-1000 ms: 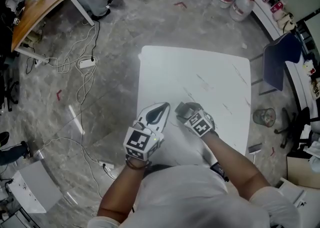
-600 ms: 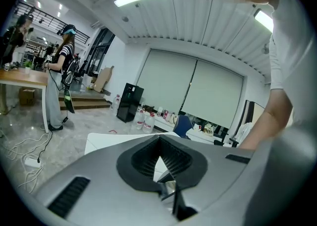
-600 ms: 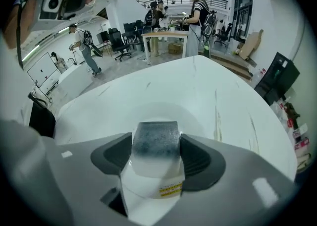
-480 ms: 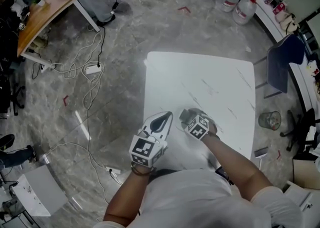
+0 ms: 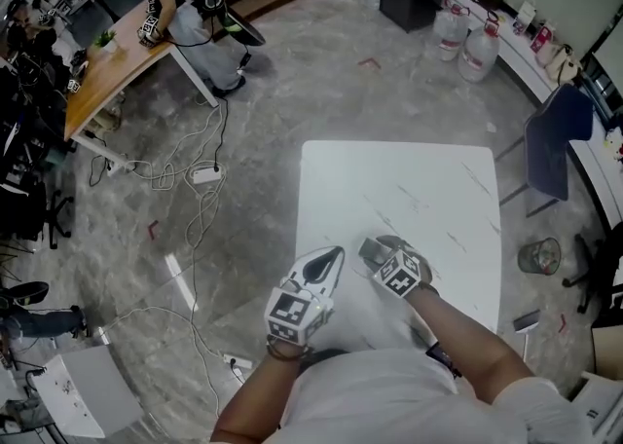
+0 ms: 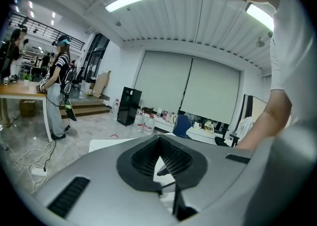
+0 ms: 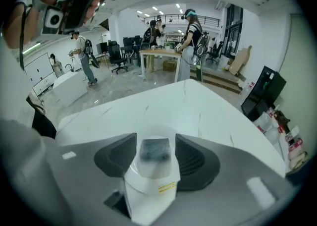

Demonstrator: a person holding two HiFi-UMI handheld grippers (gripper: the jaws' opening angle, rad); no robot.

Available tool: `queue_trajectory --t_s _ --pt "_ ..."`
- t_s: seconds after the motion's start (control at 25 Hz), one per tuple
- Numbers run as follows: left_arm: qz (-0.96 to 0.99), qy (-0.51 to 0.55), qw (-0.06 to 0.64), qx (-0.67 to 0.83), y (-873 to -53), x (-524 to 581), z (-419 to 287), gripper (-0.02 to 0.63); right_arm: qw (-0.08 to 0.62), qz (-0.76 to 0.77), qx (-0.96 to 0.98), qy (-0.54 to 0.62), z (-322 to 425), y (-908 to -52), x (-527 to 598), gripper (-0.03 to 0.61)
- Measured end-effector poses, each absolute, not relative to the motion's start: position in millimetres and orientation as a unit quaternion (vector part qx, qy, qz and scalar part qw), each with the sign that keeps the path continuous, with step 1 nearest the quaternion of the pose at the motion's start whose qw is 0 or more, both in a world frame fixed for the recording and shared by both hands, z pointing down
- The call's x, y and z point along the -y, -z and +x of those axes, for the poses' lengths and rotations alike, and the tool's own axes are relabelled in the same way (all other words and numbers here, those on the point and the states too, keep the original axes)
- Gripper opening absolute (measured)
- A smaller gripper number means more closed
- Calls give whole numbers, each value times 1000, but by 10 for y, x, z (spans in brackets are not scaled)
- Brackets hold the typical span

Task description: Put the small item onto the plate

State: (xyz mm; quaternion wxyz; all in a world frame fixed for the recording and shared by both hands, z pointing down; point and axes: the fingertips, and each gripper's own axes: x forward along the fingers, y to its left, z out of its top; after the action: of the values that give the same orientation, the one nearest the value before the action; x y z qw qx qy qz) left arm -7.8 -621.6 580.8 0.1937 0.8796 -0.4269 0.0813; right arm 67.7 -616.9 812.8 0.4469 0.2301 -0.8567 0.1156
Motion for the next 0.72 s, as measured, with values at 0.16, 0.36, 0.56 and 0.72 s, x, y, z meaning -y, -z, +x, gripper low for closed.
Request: queue_trajectory --t_s 0.16,0.36,0.56,0.72 --pt "887 -77 180 419 -5630 6074 35 6 384 263 880 -92 738 -7501 6159 130" --pt "890 -64 153 424 -5281 5919 147 6 295 282 910 -70 796 -6630 6028 19" --pt "892 -50 129 430 -4898 5844 297 6 194 277 937 -87 836 -5735 5895 2" --pt "893 -38 113 434 -4576 5767 413 6 126 269 951 -86 897 -5036 5731 2"
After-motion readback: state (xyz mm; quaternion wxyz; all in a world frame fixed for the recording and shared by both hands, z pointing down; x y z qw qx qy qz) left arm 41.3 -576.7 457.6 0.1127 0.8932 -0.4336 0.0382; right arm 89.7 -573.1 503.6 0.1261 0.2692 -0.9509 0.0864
